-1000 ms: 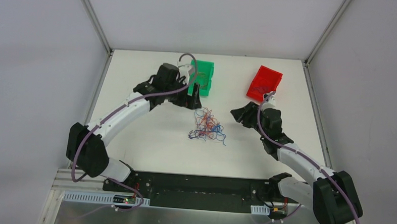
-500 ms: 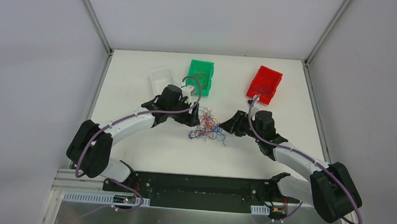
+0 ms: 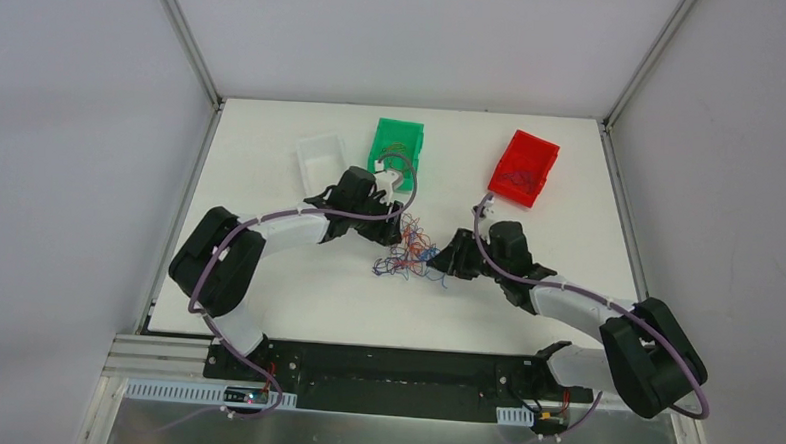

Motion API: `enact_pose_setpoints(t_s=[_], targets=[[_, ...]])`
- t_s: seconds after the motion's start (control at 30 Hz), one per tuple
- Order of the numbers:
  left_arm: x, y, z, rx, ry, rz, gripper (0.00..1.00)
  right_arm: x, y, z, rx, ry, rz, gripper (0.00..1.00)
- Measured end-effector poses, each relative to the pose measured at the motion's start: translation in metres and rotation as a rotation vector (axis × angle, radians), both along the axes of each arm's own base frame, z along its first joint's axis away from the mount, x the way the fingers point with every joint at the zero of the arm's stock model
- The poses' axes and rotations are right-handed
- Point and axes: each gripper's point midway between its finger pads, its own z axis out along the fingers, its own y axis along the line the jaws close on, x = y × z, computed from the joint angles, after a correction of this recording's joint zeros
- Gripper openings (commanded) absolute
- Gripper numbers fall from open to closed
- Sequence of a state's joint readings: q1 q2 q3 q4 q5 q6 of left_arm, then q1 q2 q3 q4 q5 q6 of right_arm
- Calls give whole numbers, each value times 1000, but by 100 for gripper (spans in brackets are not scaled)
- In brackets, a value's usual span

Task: Untangle the cables

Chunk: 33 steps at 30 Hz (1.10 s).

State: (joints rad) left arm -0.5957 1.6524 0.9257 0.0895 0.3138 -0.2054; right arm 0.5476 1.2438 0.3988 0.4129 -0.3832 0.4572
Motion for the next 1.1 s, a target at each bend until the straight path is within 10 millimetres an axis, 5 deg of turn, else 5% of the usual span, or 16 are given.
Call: enact_pose_setpoints(t_s=[0.1, 0.27, 0.47, 0.63, 0.77, 1.1], targets=[[5, -3, -6, 2, -9, -11, 46, 1, 4, 0, -4, -1, 12, 22], [7, -13, -5, -43, -15, -35, 0, 3, 8, 1, -6, -19, 24, 0], [10, -15, 2, -62, -36, -30, 0, 18, 3, 2, -38, -56, -37, 0], [11, 2, 21, -66, -106, 41, 0, 37, -21, 21, -68, -174, -201, 0], [18, 22, 37, -90, -166, 133, 0, 48, -59, 41, -88, -286, -401, 0], [28, 96, 41, -26, -275, 477, 0, 51, -175, 50, -126, -355, -954, 0]])
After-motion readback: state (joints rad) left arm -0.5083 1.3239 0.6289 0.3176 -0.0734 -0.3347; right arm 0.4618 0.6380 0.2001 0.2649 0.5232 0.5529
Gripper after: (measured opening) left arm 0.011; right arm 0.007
